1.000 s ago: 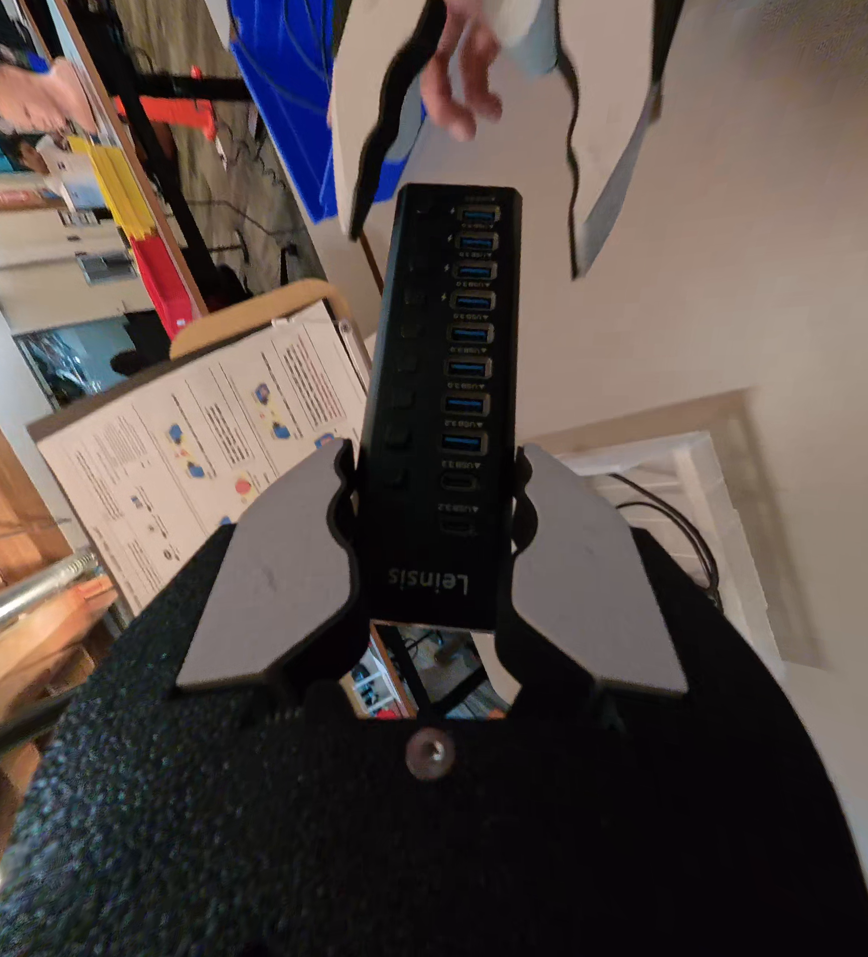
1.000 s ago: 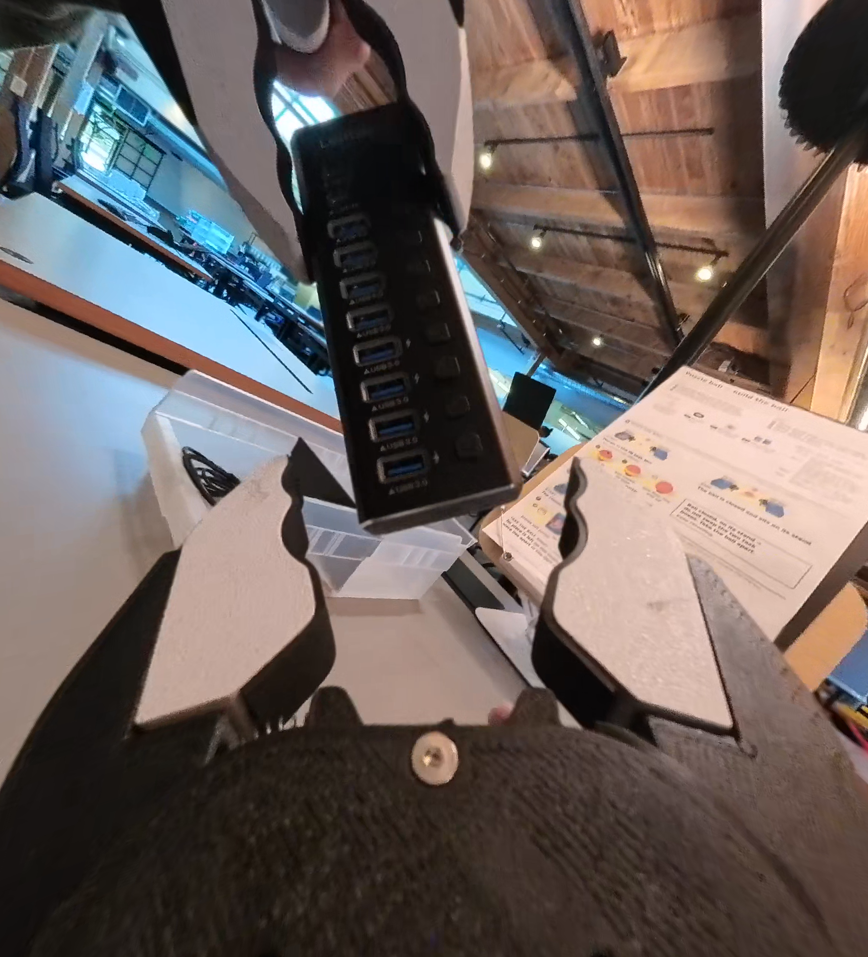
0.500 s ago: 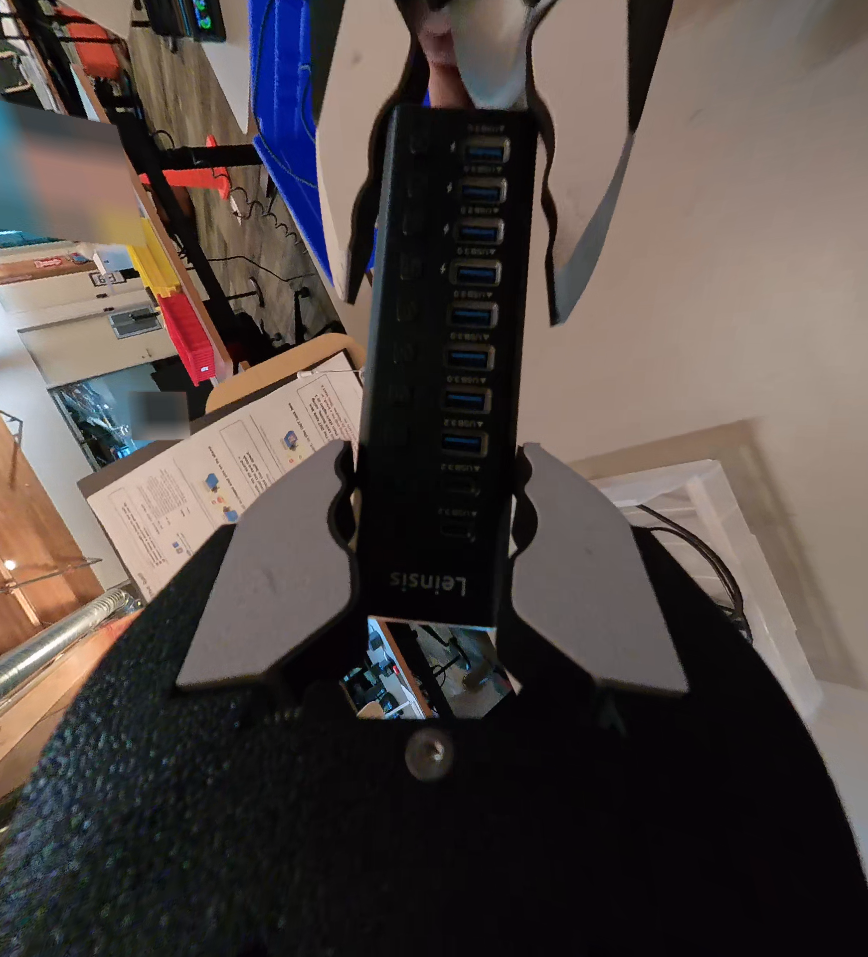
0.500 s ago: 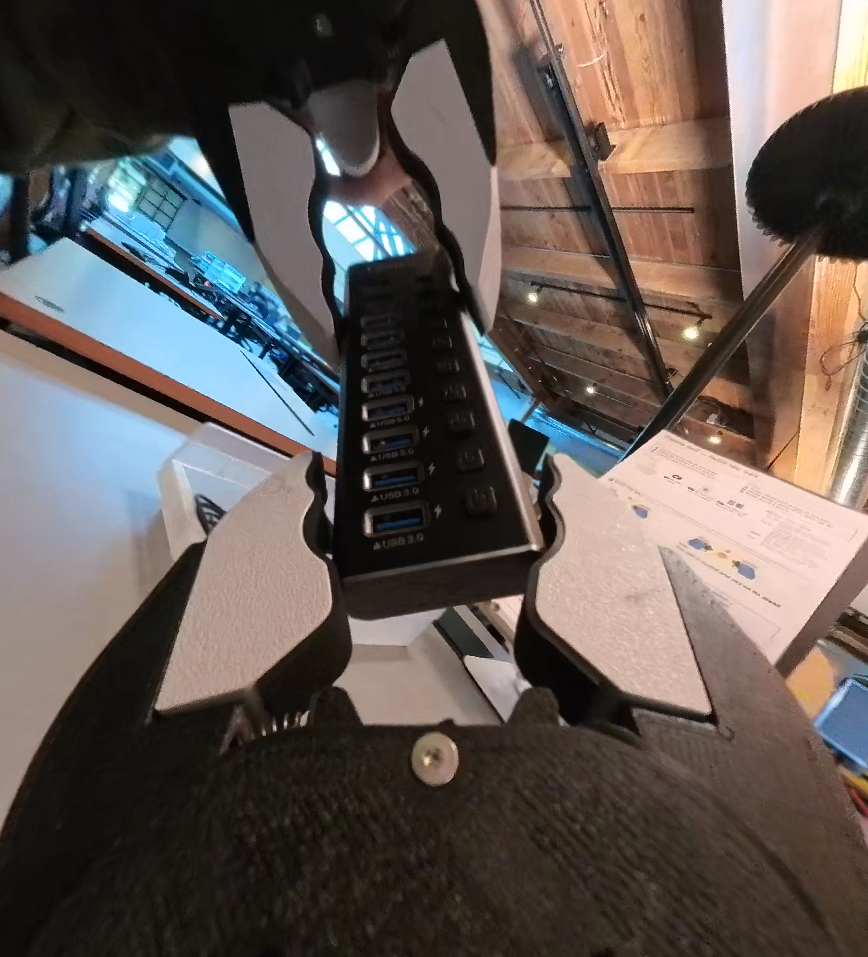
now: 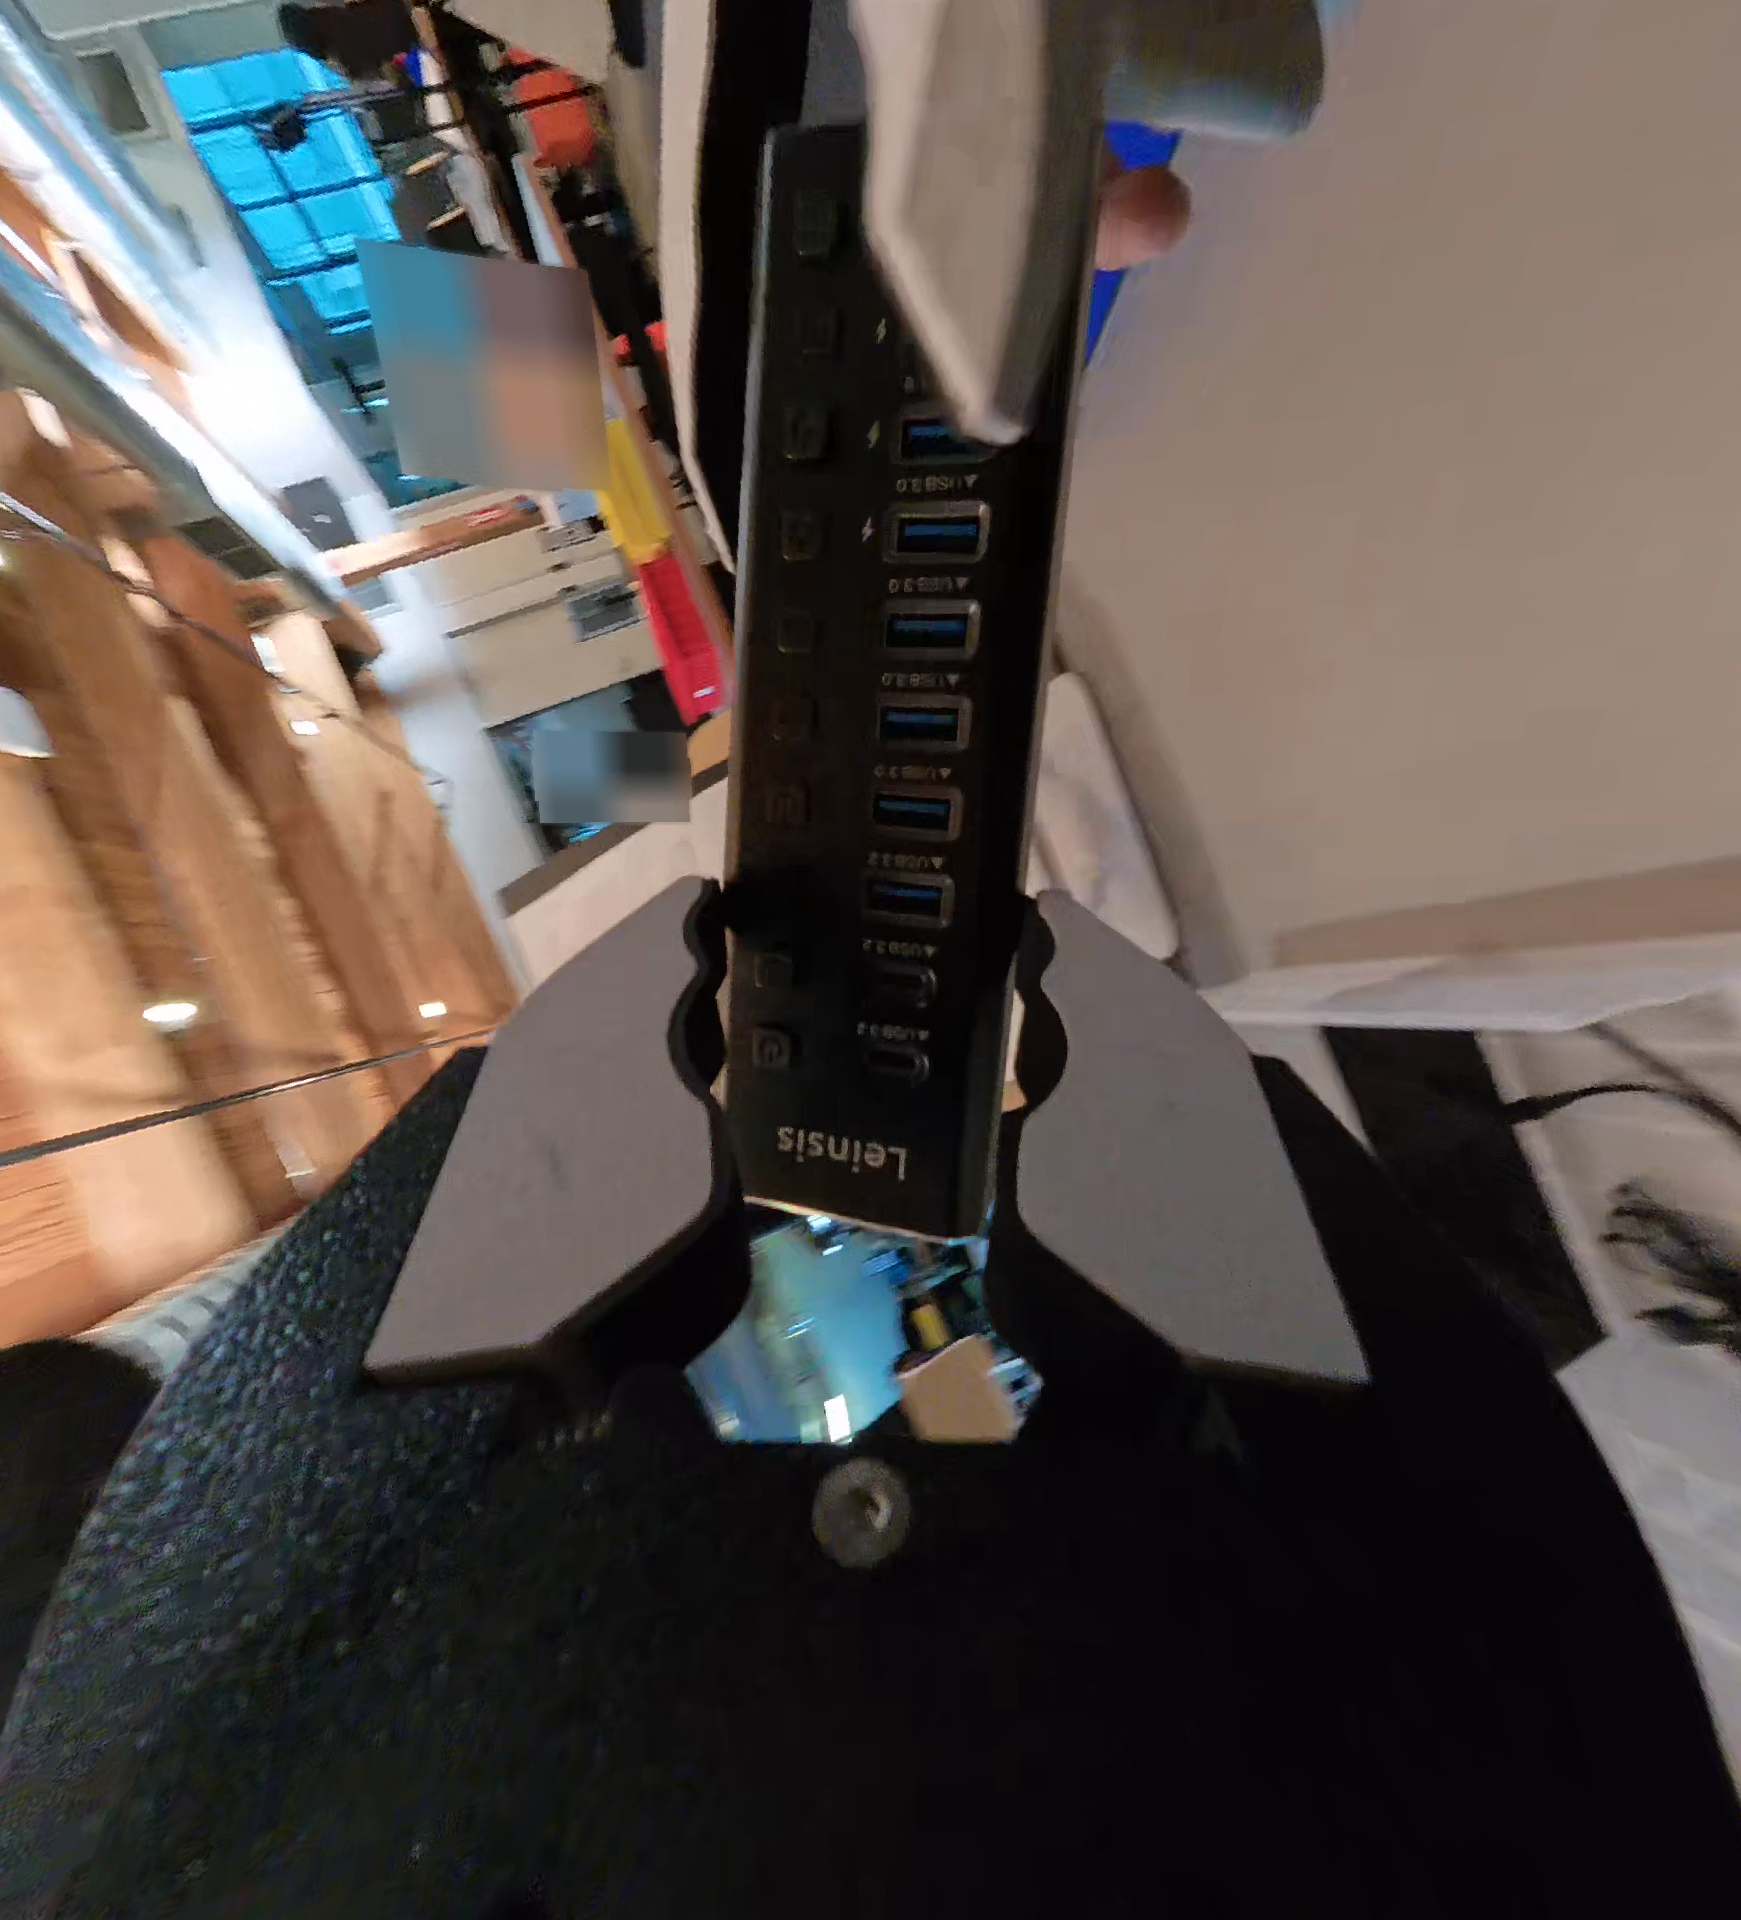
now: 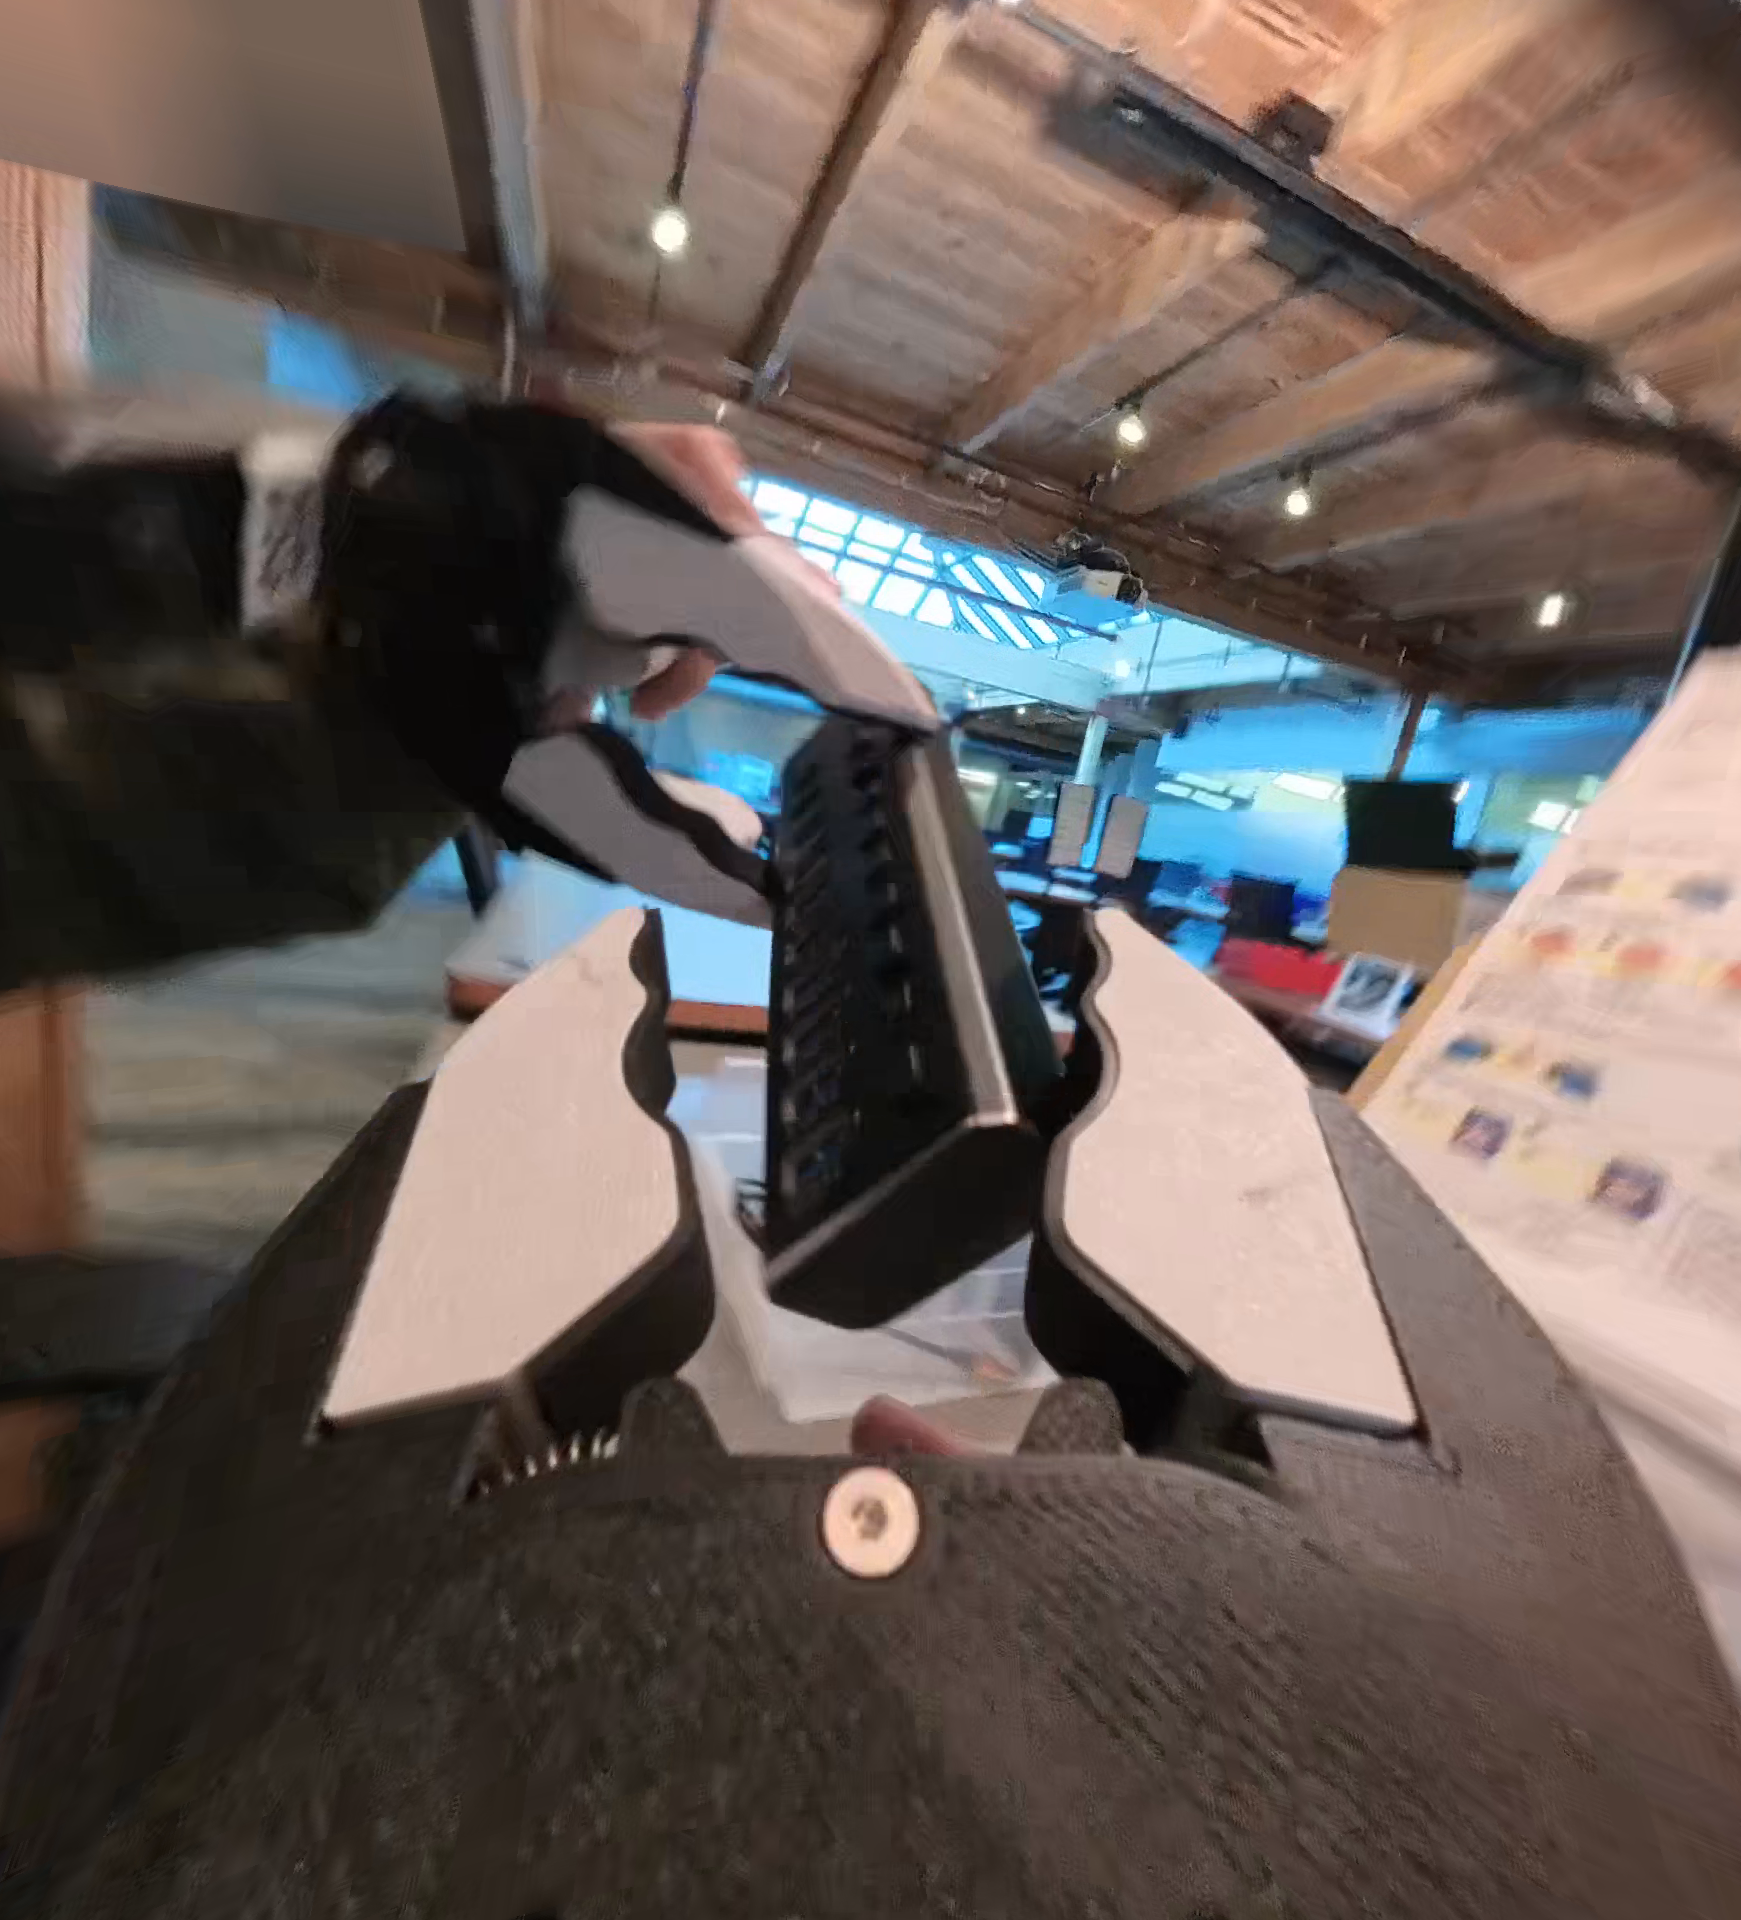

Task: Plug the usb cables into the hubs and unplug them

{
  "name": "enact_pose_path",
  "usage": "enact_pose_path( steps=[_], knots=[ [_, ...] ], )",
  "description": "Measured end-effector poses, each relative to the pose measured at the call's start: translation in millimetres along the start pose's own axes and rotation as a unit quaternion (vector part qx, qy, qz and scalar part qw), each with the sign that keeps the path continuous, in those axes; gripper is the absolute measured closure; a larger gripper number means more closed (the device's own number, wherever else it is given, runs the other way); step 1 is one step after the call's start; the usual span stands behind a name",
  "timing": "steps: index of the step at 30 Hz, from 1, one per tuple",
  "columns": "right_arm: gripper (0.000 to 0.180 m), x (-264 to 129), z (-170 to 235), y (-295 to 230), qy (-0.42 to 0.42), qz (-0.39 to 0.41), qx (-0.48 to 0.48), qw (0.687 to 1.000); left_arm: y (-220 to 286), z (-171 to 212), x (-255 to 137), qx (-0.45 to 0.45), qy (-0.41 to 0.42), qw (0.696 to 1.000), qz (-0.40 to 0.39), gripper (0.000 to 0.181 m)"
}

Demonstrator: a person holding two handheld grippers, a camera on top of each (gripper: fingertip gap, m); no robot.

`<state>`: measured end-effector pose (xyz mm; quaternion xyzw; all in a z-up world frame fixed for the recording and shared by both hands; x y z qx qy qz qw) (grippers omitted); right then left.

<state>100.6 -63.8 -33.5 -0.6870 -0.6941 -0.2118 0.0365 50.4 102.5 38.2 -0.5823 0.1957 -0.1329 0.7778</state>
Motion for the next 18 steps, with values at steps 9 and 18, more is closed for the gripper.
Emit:
enact_pose_path(
  steps=[9, 18],
  knots=[
    [0.082, -19.4, 20.7, 38.7, 0.031, 0.107, 0.271, 0.956, 7.7, 3.5, 3.3, 0.057, -0.046, 0.995, -0.069, 0.128],
    [0.147, -0.2, 23.3, 19.0, 0.079, -0.019, 0.268, 0.960, 17.7, -2.7, 10.6, 0.048, -0.010, 0.995, -0.090, 0.128]
  ],
)
Point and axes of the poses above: each gripper's, where its closed fingertips meet, x out along the fingers, z out of its underside, y = z × x across the jaws, the point moved 9 cm from there along -x, back along the fingers, and after that the axes turned 11 degrees about -z, right-handed, at the moved point
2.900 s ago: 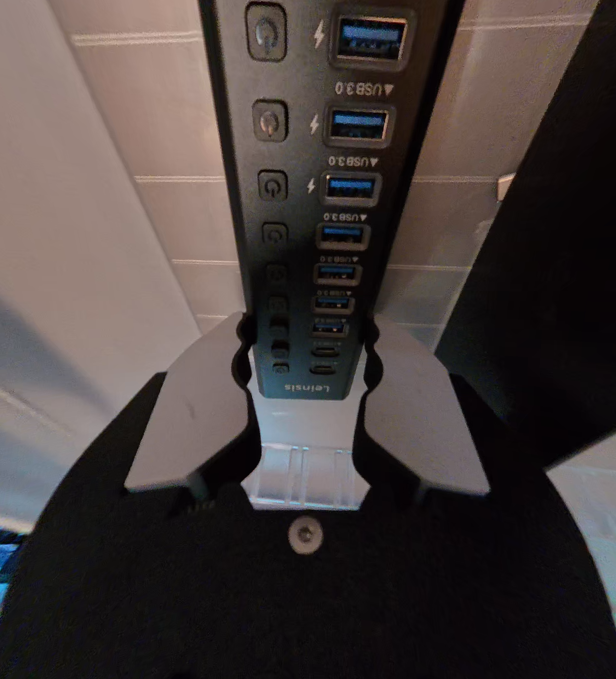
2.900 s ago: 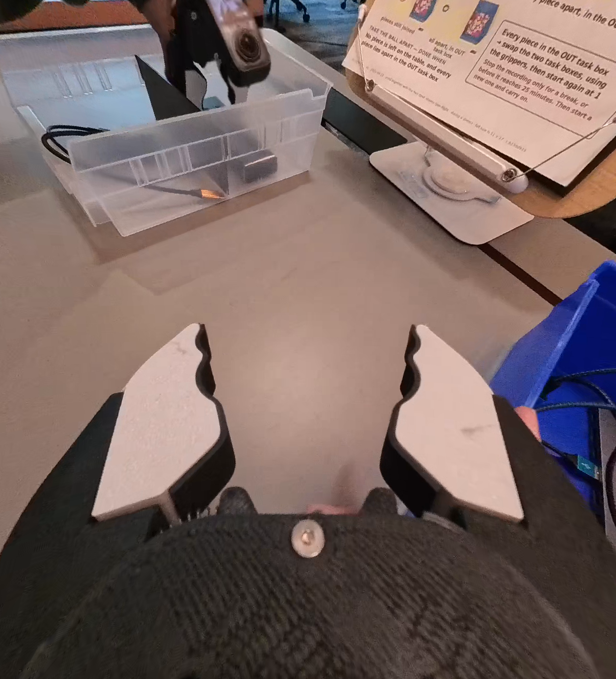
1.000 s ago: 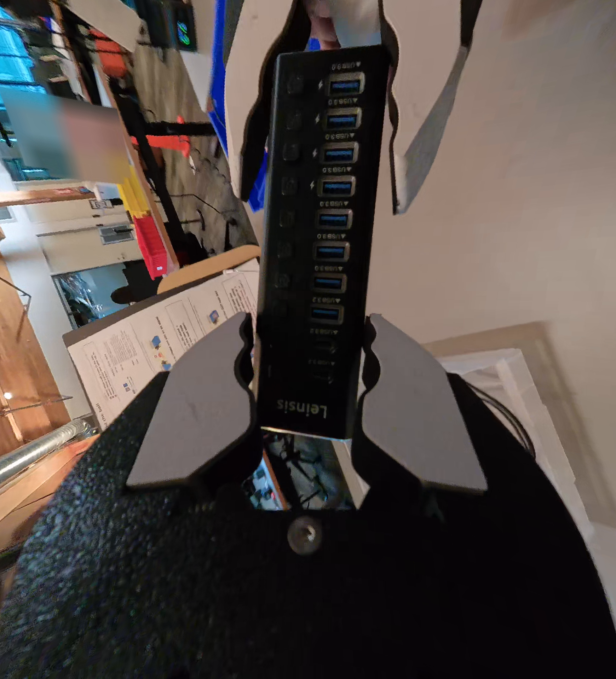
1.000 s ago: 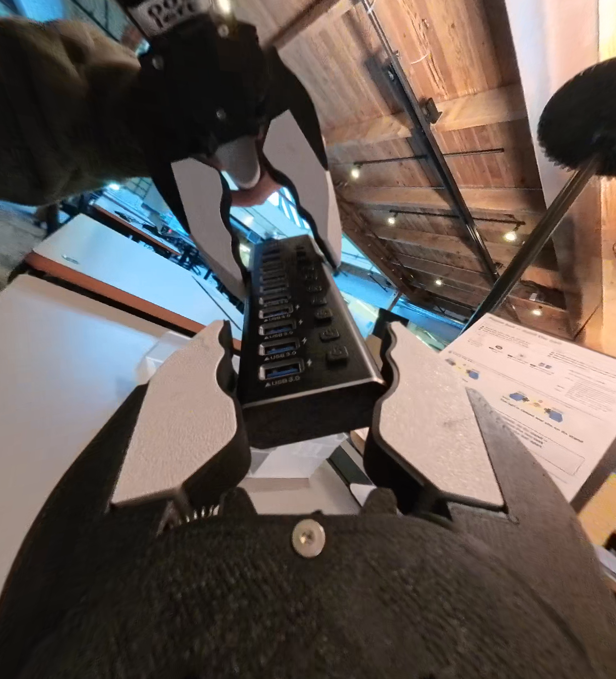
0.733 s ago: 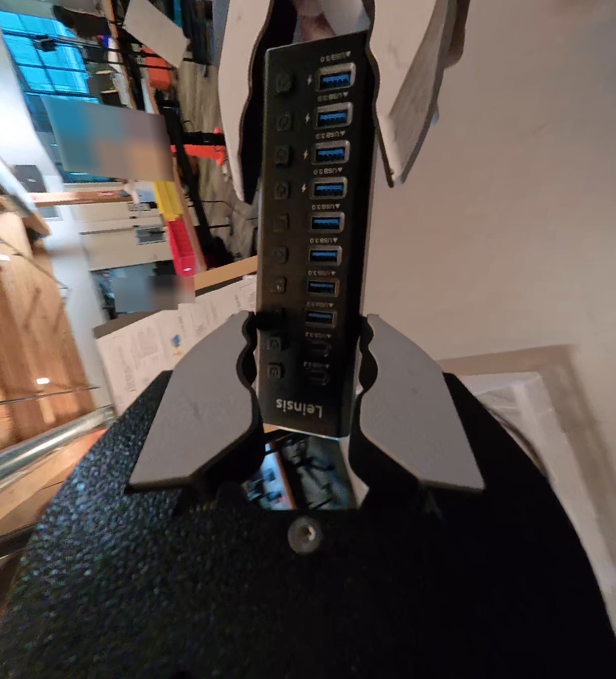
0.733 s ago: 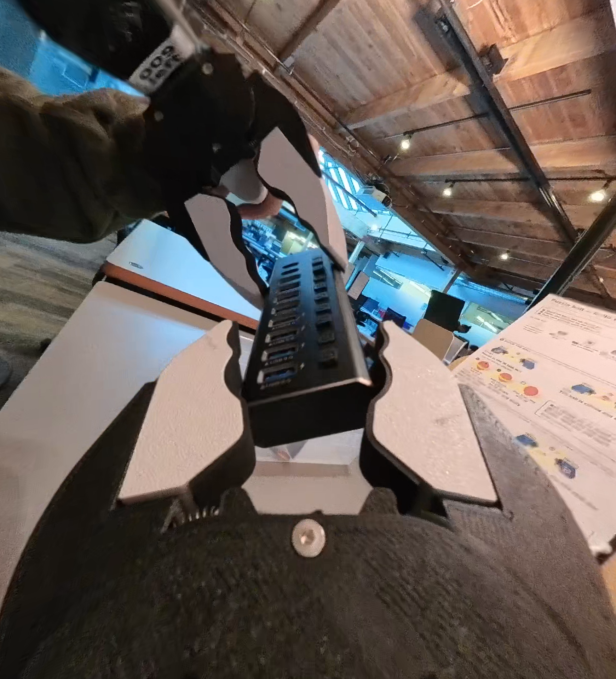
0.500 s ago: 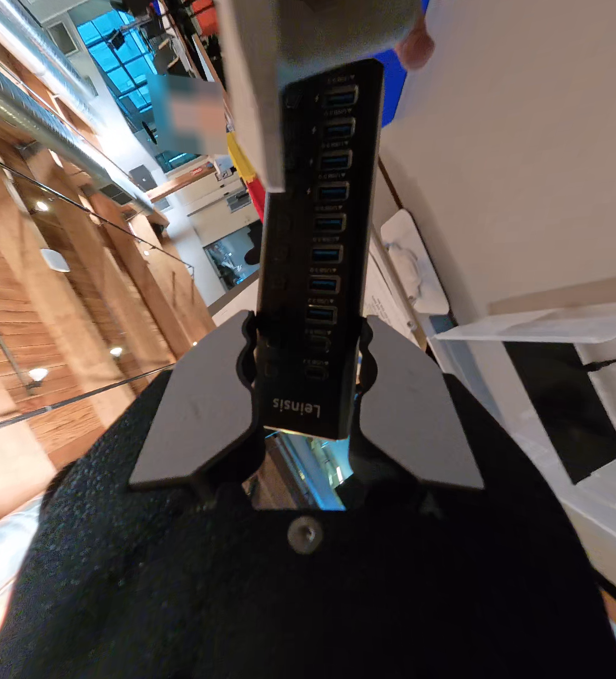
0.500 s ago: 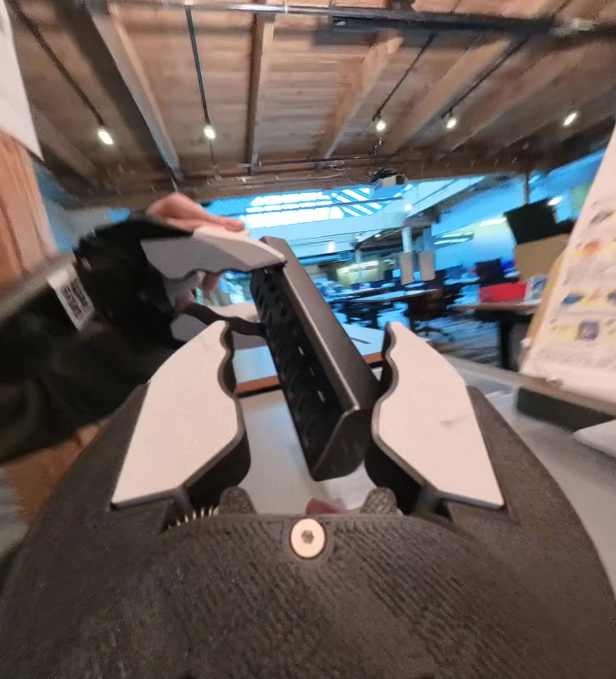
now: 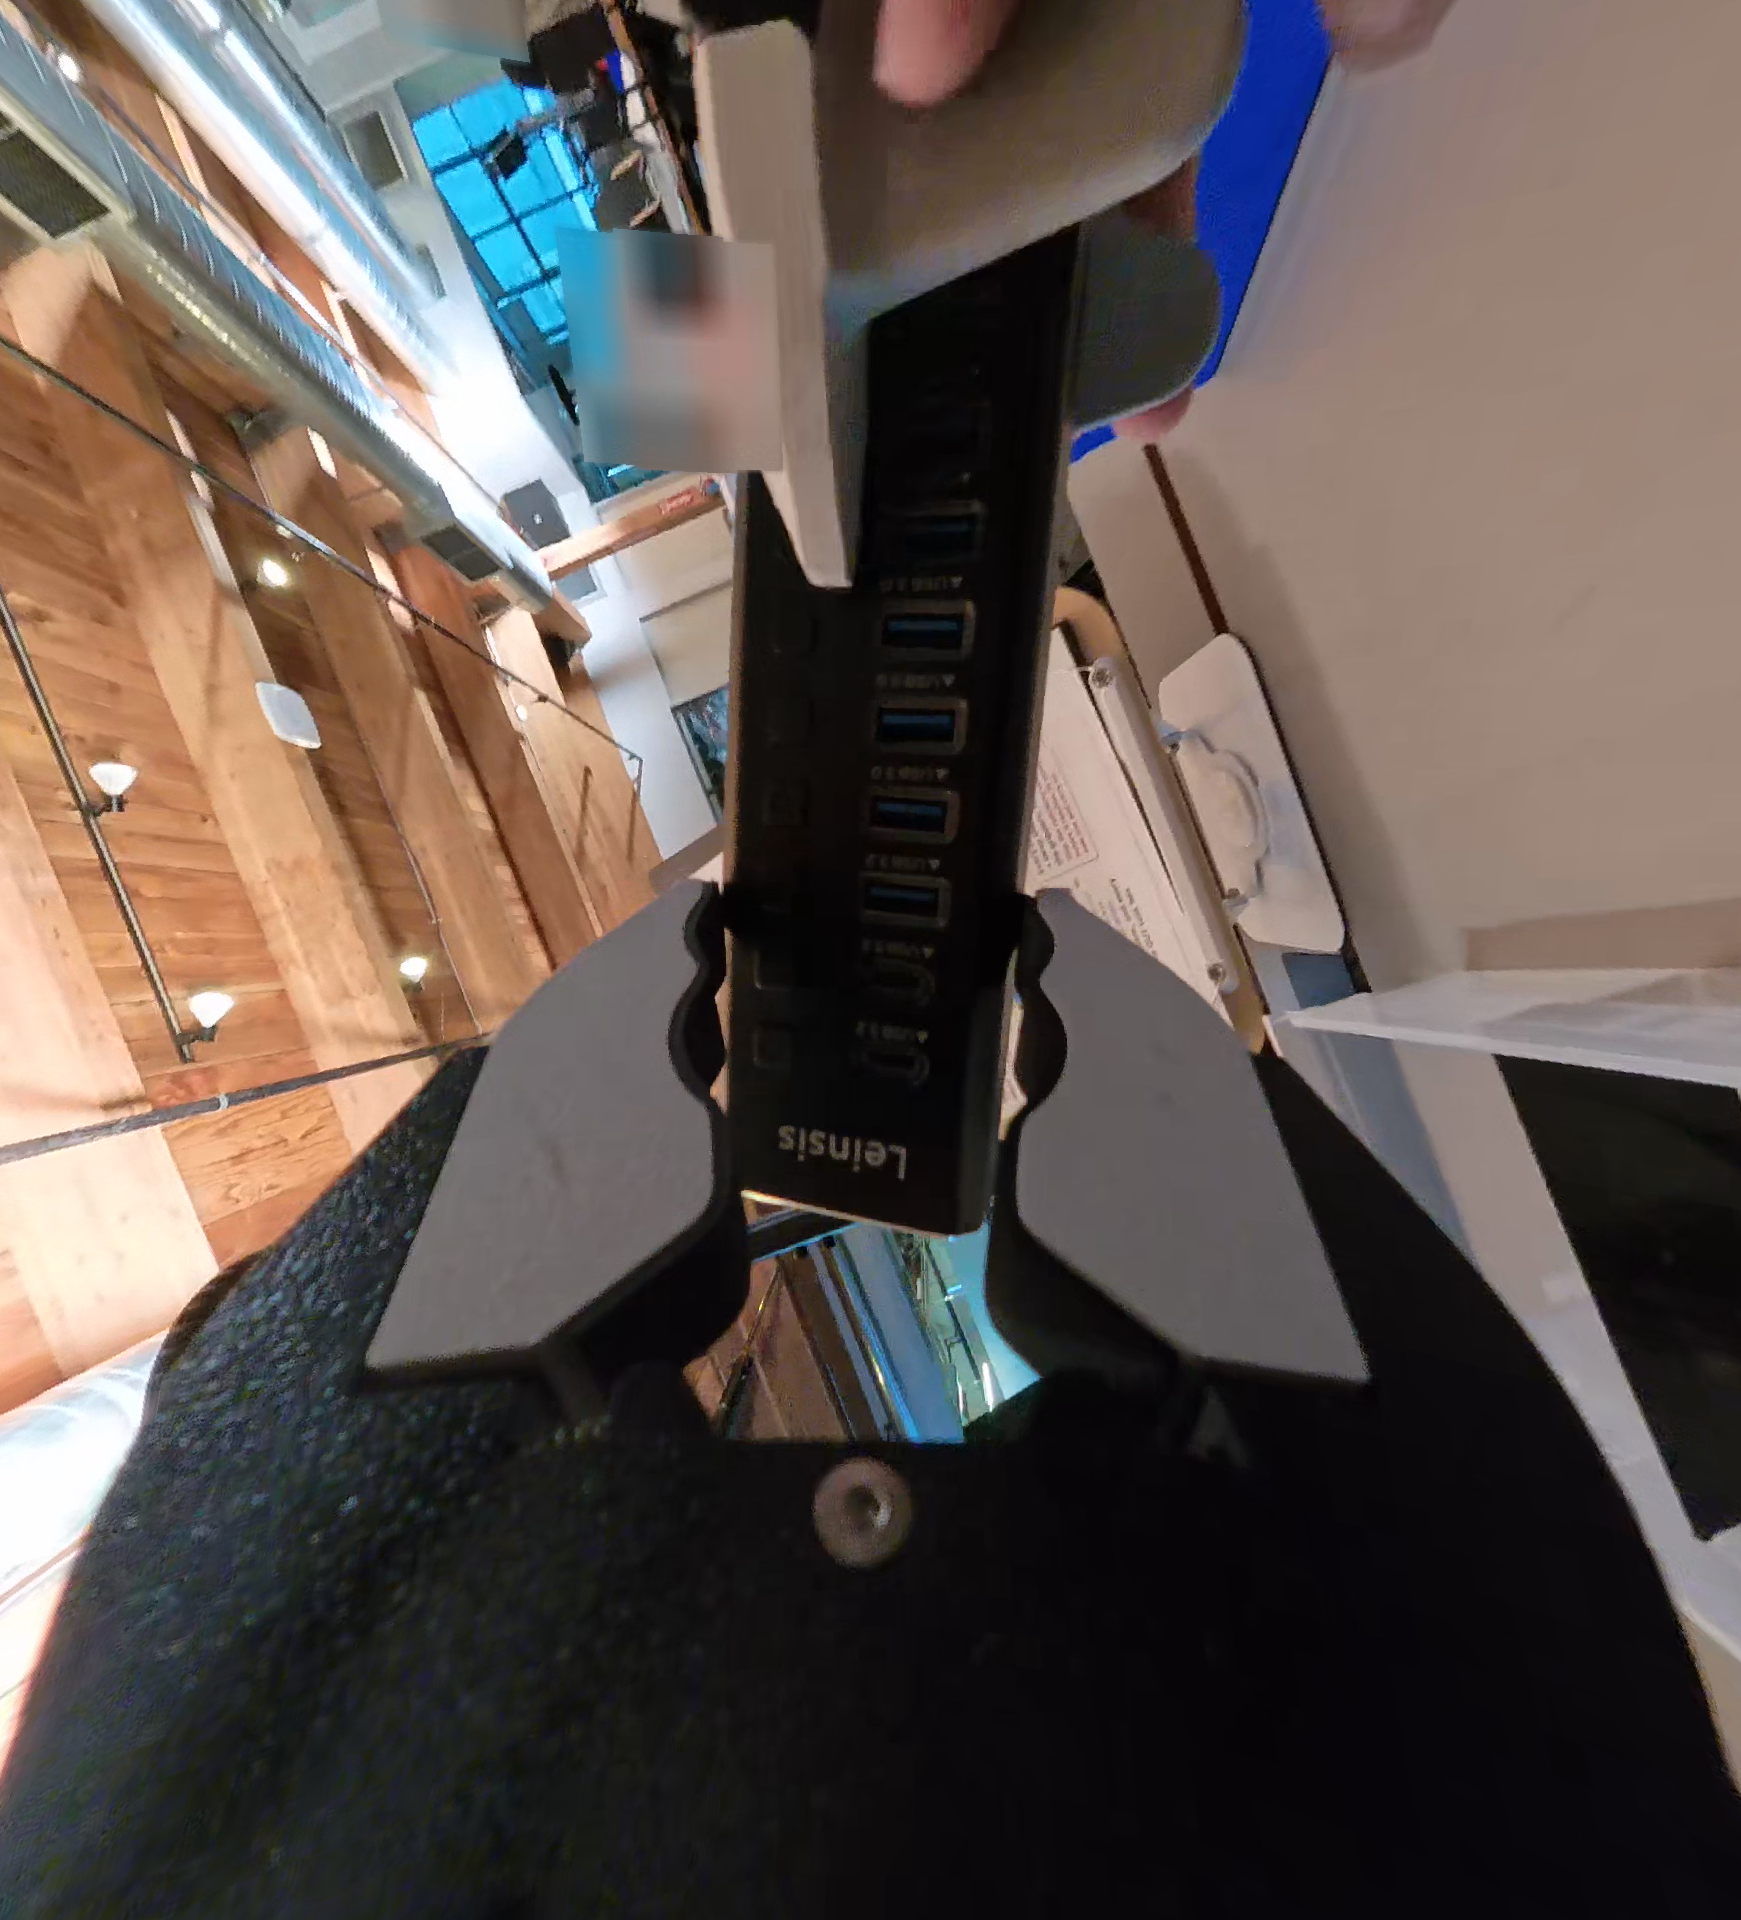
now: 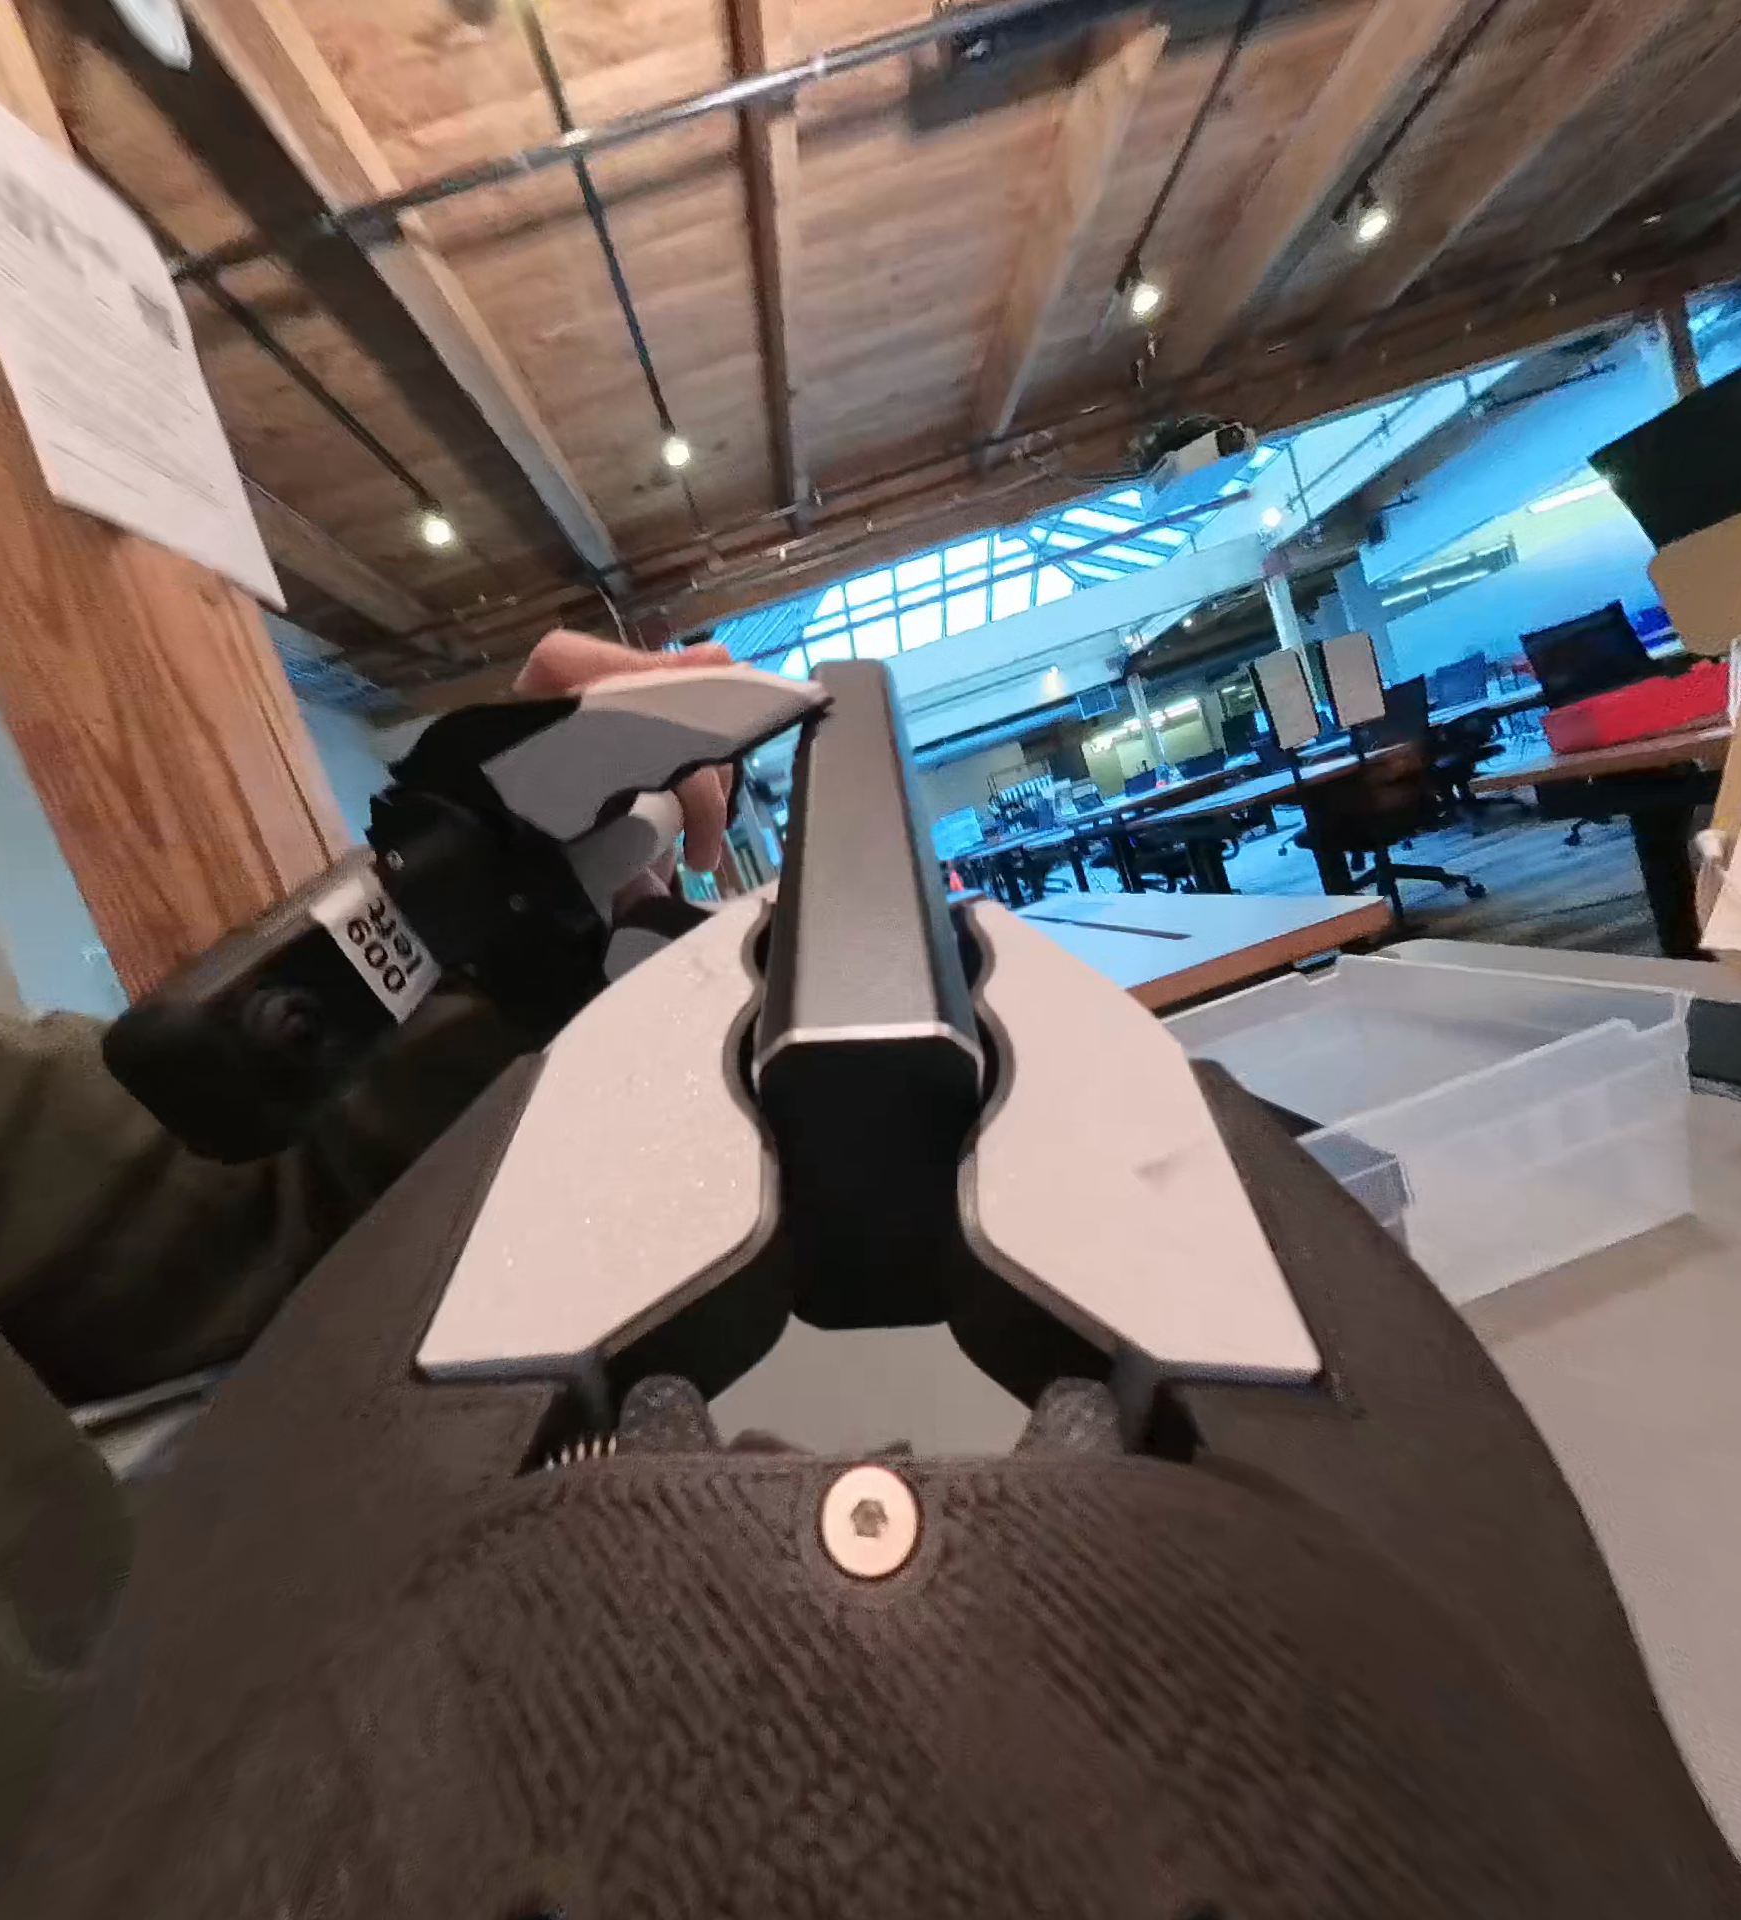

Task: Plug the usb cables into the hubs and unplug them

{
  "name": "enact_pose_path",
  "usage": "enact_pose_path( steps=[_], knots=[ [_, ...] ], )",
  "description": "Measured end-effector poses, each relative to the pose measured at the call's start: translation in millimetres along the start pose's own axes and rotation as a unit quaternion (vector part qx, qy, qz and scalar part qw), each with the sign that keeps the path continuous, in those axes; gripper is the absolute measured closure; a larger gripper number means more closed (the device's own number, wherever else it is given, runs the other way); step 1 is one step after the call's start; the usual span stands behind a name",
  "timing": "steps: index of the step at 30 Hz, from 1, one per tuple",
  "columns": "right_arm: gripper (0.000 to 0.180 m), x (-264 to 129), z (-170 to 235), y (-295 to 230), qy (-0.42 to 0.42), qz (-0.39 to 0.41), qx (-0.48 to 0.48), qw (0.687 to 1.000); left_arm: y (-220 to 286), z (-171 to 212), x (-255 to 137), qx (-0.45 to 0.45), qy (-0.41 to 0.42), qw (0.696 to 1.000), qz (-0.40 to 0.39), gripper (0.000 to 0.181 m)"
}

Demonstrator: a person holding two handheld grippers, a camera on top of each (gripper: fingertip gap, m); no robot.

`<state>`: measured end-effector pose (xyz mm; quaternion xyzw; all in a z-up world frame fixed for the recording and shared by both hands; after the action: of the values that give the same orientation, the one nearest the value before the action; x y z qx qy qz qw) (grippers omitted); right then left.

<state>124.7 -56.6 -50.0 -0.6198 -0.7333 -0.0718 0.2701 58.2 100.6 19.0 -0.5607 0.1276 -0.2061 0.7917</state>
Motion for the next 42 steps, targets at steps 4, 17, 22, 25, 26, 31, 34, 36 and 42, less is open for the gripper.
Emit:
enact_pose_path(
  steps=[4, 17, 22, 25, 26, 31, 34, 36, 42],
  knots=[
    [0.148, -0.8, 1.3, -2.1, -0.007, -0.004, -0.049, 0.999, 4.4, 3.0, -0.9, -0.023, 0.014, 0.999, -0.020, 0.127],
    [0.148, -20.7, -21.0, -9.4, -0.018, 0.049, -0.209, 0.977, 48.0, 28.0, -16.5, -0.842, 0.042, 0.536, 0.044, 0.098],
    [0.148, -8.9, 2.0, -17.2, -0.129, 0.102, -0.385, 0.908, 77.4, 4.5, 17.4, -0.969, 0.157, 0.167, 0.090, 0.091],
    [0.148, -4.1, 21.7, -20.8, -0.191, 0.095, -0.429, 0.878, 77.9, -4.7, 35.4, -0.972, 0.164, 0.127, 0.109, 0.089],
    [0.148, -4.0, 26.6, -22.4, -0.197, 0.095, -0.442, 0.870, 79.4, -7.0, 40.9, -0.972, 0.158, 0.123, 0.120, 0.089],
    [0.142, -10.7, 31.7, -19.7, -0.233, 0.110, -0.432, 0.864, 95.0, -9.3, 54.5, -0.969, 0.192, 0.087, 0.129, 0.109],
    [0.128, -18.2, 34.1, -15.1, -0.258, 0.083, -0.336, 0.902, 95.4, -5.3, 60.5, -0.961, 0.193, 0.144, 0.133, 0.109],
    [0.099, -23.8, 33.8, -6.4, -0.235, 0.090, -0.228, 0.941, 88.5, 0.8, 63.1, -0.949, 0.195, 0.206, 0.141, 0.109],
    [0.088, -23.4, 52.7, 7.7, -0.173, -0.012, 0.029, 0.984, 62.9, -7.8, 68.9, -0.839, 0.185, 0.449, 0.247, 0.110]
  ],
)
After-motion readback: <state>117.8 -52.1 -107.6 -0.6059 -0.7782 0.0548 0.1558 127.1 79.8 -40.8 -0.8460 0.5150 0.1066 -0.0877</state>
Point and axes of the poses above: each gripper's, where its closed fingertips meet, x out along the fingers, z out of its underside, y = z × x across the jaws, the point moved 9 cm from there along -x, back along the fingers, and after that the axes turned 11 degrees about -z, right-handed, at the moved point
